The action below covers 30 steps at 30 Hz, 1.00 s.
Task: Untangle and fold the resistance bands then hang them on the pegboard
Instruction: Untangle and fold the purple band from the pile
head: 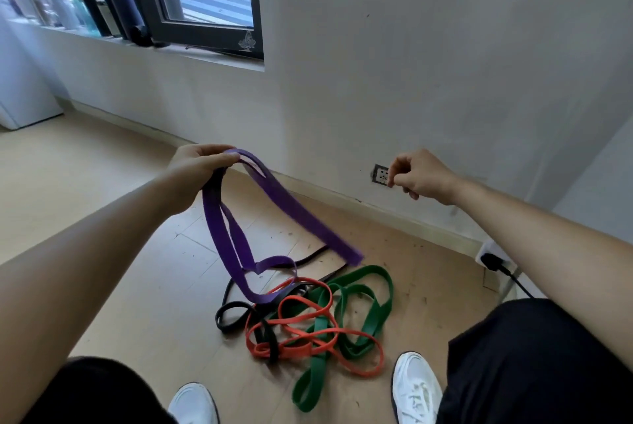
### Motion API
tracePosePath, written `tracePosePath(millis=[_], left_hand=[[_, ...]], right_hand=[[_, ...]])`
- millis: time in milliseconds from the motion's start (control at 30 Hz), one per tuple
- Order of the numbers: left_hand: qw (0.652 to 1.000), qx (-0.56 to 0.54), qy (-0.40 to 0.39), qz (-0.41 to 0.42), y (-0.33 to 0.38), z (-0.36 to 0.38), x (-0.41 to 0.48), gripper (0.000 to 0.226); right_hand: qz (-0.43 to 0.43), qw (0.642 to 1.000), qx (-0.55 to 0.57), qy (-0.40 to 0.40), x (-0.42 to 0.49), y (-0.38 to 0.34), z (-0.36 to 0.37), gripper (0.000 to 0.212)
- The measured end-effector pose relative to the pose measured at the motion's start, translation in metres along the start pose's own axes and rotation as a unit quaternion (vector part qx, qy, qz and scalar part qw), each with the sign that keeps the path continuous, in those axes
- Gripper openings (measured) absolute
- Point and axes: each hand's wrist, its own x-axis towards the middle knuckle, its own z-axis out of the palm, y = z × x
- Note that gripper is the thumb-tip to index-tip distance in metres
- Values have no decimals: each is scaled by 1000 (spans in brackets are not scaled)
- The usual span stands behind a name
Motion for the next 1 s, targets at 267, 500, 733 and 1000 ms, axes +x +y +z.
tracePosePath(millis=[267, 500, 733, 1000], left_hand=[[995, 59, -73, 25, 11, 23, -12, 24], [990, 50, -130, 37, 20, 23, -24, 35], [980, 0, -187, 72, 39, 37, -29, 55], [990, -37, -89, 101, 37, 33, -21, 26]], right_hand=[[-32, 986, 13, -162, -9, -28, 35, 26], [-79, 971, 74, -212, -11, -63, 68, 62], [-108, 957, 119, -243, -10, -84, 83, 51], [-107, 965, 42, -236, 2, -68, 59, 13]])
